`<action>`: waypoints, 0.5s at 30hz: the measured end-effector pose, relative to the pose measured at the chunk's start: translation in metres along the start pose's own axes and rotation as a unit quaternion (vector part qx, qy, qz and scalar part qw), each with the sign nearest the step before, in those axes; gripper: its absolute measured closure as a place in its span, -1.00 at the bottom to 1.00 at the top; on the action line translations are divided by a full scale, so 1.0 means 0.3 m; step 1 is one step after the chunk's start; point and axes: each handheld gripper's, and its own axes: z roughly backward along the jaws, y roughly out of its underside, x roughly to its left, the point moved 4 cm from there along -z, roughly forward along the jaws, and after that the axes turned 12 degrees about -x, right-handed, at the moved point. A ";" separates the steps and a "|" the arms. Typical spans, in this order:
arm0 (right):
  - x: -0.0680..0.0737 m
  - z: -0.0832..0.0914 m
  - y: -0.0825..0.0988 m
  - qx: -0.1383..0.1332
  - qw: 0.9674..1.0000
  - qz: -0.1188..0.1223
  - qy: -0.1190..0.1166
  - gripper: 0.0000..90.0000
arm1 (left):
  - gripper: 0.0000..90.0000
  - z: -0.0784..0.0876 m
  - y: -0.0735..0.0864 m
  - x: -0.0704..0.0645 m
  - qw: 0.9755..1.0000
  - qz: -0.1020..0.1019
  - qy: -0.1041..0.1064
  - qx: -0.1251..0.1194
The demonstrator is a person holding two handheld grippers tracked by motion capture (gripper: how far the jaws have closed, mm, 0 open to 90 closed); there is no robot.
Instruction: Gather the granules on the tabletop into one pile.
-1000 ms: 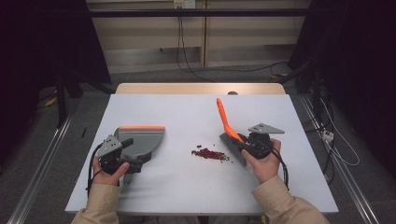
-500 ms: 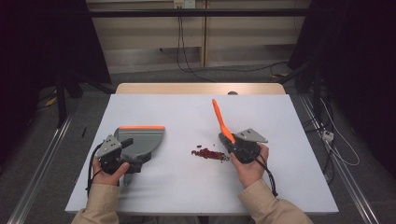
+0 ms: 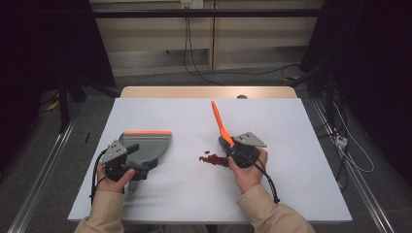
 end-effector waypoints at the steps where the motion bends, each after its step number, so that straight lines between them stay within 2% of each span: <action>1: 0.007 -0.002 0.000 0.000 1.000 0.002 0.000 0.59 | -0.88 0.000 0.000 0.000 1.000 0.001 0.000 -0.001; 4: 0.022 -0.008 0.000 -0.002 1.000 0.007 -0.004 0.59 | -0.88 0.001 0.000 0.003 1.000 0.001 -0.001 -0.001; 12: 0.026 -0.016 -0.005 -0.005 1.000 -0.011 -0.015 0.59 | -0.88 -0.002 0.001 0.000 1.000 0.001 0.001 0.001; 15: 0.039 -0.024 -0.004 -0.006 1.000 -0.008 -0.019 0.59 | -0.88 0.000 0.000 0.001 1.000 0.002 0.001 -0.001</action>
